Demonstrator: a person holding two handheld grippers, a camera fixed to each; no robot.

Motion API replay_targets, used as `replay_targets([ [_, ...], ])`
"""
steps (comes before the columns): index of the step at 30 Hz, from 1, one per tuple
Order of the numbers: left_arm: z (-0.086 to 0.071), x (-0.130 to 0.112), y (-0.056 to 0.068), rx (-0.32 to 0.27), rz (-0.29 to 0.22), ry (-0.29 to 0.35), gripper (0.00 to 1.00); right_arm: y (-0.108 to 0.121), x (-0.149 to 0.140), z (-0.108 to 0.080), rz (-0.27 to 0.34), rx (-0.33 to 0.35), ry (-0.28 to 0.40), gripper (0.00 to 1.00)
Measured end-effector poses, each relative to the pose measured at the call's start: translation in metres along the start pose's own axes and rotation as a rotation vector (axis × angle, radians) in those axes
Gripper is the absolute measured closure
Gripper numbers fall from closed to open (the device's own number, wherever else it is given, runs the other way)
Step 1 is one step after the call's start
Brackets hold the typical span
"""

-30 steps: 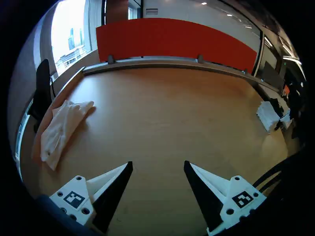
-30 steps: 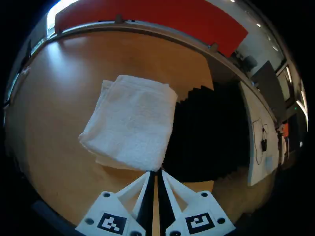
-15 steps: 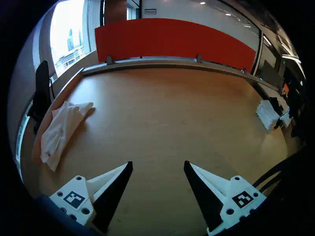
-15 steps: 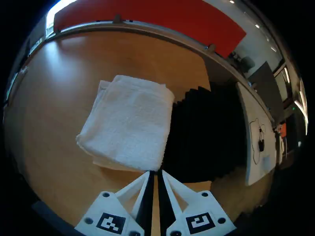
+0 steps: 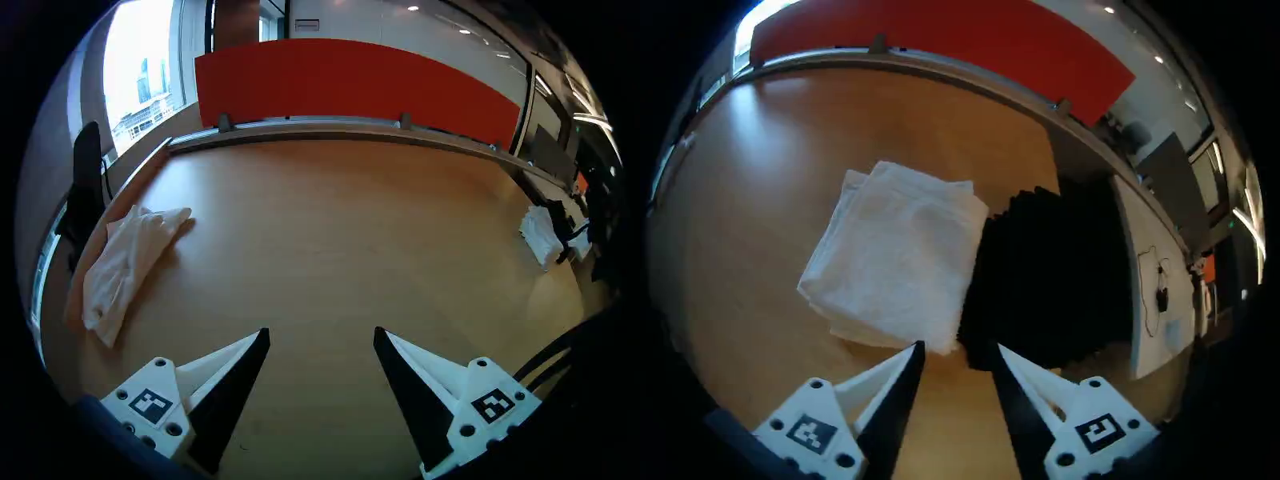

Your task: Fold towel

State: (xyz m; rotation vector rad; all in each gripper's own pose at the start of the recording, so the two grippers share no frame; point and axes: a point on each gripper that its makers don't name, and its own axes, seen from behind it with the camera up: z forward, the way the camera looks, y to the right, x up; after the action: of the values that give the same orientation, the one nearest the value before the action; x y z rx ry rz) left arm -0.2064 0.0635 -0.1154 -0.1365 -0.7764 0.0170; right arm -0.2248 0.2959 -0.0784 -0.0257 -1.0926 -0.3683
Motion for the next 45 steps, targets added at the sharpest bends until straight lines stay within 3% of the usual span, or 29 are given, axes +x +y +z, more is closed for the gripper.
replay_targets([
  [5, 0.0, 0.0, 0.0, -0.002, 0.001, 0.002, 0.03, -0.006, 0.004, -0.004, 0.006, -0.004, 0.022, 0.07],
  [8, 0.0, 0.0, 0.001, -0.004, 0.0, 0.003, 0.03, -0.011, 0.008, -0.005, 0.015, 0.0, 0.033, 0.01],
  [23, -0.002, 0.005, -0.005, -0.006, -0.016, 0.018, 0.03, -0.035, 0.023, -0.011, 0.087, 0.06, 0.065, 0.01],
  [38, -0.005, 0.013, -0.008, 0.002, -0.012, 0.034, 0.03, -0.059, 0.031, -0.01, 0.294, 0.125, 0.068, 0.01],
  [45, -0.004, 0.017, -0.008, 0.004, -0.008, 0.041, 0.03, -0.062, 0.036, -0.014, 0.321, 0.117, 0.098, 0.01],
])
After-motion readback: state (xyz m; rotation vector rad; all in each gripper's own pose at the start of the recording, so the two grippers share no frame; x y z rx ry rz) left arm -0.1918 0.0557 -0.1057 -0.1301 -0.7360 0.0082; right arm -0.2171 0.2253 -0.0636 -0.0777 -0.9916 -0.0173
